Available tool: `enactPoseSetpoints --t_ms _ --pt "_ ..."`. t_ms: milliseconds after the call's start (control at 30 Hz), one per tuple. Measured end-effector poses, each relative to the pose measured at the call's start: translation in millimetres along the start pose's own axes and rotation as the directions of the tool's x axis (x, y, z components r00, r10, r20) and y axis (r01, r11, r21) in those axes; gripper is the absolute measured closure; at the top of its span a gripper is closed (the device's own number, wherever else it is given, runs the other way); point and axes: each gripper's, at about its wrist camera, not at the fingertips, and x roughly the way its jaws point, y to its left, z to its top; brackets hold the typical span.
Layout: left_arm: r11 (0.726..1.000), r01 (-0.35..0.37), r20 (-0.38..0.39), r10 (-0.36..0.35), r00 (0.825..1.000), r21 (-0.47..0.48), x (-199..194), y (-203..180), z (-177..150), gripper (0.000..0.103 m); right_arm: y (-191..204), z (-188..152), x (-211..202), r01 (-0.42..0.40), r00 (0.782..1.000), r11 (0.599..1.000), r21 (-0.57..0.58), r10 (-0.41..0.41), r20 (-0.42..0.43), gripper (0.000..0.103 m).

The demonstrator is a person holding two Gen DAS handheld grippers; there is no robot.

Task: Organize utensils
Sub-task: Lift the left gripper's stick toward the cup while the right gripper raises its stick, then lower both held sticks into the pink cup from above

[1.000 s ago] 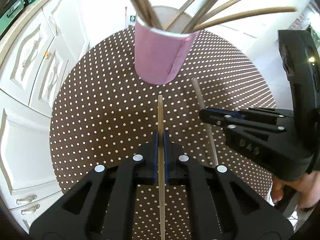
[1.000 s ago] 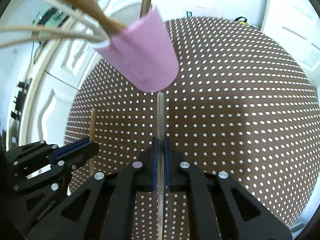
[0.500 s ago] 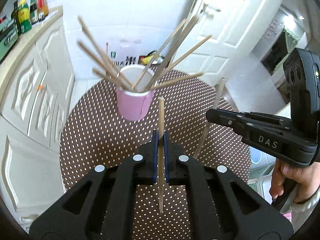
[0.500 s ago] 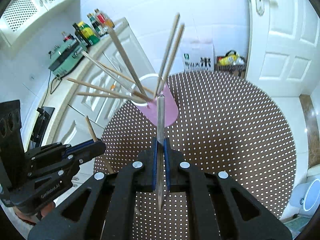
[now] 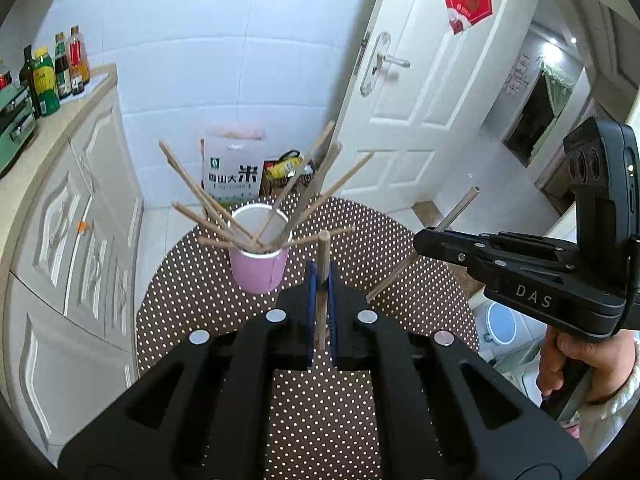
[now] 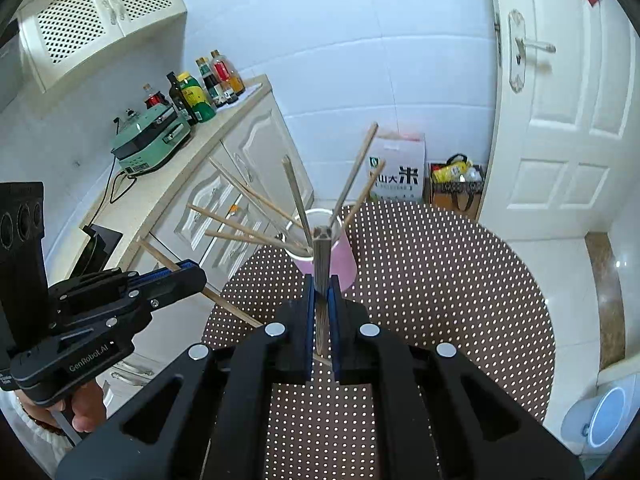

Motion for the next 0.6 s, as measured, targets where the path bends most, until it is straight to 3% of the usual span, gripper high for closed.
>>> enactPoseSetpoints --t_ms 333,600 --pt "1.000 -0.021 0.099 0.020 0.995 0.005 -27 4 23 0.097 14 20 -27 -0.023 0.996 0.998 -0.061 0.028 0.080 0.098" --pt "0.999 -0.051 0.197 0.051 0.979 -0.007 -51 14 55 0.097 25 49 -50 -0.040 0.987 0.993 -0.114 0.057 0.152 0.098"
